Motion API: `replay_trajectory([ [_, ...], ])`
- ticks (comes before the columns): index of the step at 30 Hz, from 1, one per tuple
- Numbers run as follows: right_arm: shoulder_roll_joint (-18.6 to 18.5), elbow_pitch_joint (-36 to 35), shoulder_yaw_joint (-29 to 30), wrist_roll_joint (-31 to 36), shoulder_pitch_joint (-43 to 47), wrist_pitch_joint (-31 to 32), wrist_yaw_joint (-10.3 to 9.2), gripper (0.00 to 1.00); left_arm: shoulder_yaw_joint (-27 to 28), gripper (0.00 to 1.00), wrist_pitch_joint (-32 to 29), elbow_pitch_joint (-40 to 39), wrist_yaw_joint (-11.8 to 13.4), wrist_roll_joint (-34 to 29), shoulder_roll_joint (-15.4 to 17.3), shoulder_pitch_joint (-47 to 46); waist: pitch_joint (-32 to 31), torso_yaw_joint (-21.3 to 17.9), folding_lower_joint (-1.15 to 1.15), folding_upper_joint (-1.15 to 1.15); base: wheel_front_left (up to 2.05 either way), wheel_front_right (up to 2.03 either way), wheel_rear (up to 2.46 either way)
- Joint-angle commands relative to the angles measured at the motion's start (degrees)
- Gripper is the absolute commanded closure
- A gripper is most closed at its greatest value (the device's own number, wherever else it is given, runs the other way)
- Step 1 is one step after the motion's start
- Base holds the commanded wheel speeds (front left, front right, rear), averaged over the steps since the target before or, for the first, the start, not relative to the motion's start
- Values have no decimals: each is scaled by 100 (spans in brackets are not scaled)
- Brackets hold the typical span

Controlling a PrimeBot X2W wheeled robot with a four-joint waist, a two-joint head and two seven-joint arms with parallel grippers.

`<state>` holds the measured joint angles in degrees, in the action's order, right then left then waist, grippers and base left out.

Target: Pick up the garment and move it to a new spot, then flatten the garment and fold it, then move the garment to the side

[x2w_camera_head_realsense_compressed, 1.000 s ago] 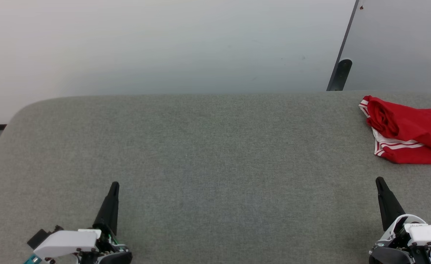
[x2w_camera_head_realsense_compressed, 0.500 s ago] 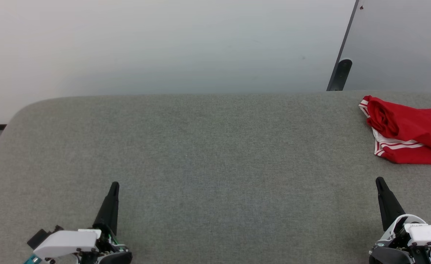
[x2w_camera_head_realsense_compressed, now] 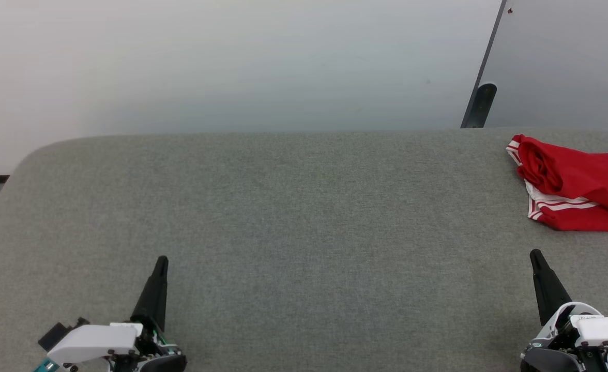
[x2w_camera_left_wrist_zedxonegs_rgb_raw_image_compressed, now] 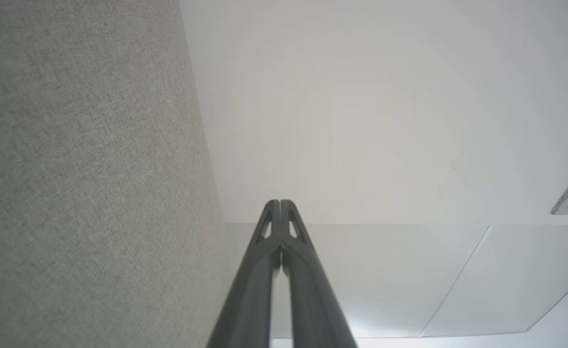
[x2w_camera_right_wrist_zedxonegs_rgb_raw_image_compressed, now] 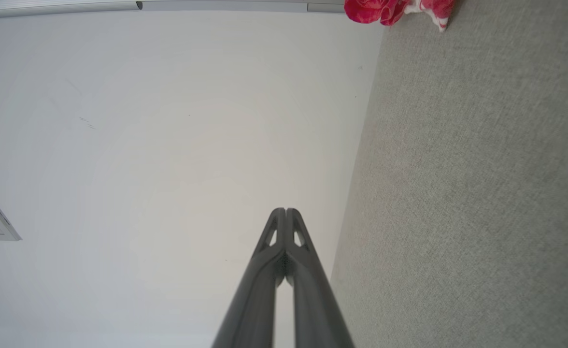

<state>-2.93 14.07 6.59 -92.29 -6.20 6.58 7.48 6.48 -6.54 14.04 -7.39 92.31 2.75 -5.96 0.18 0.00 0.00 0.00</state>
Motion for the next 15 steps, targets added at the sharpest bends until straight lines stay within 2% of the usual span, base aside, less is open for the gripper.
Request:
replay_trajectory([
  [1,21,-10,-13,-25,-15,8,2,100,13,100,-15,-10,-20,21,10,-55,0,0,0,0,0,0,0],
  [15,21,-10,-13,-25,-15,8,2,100,14,100,-15,-10,-20,21,10,-55,0,0,0,0,0,0,0],
])
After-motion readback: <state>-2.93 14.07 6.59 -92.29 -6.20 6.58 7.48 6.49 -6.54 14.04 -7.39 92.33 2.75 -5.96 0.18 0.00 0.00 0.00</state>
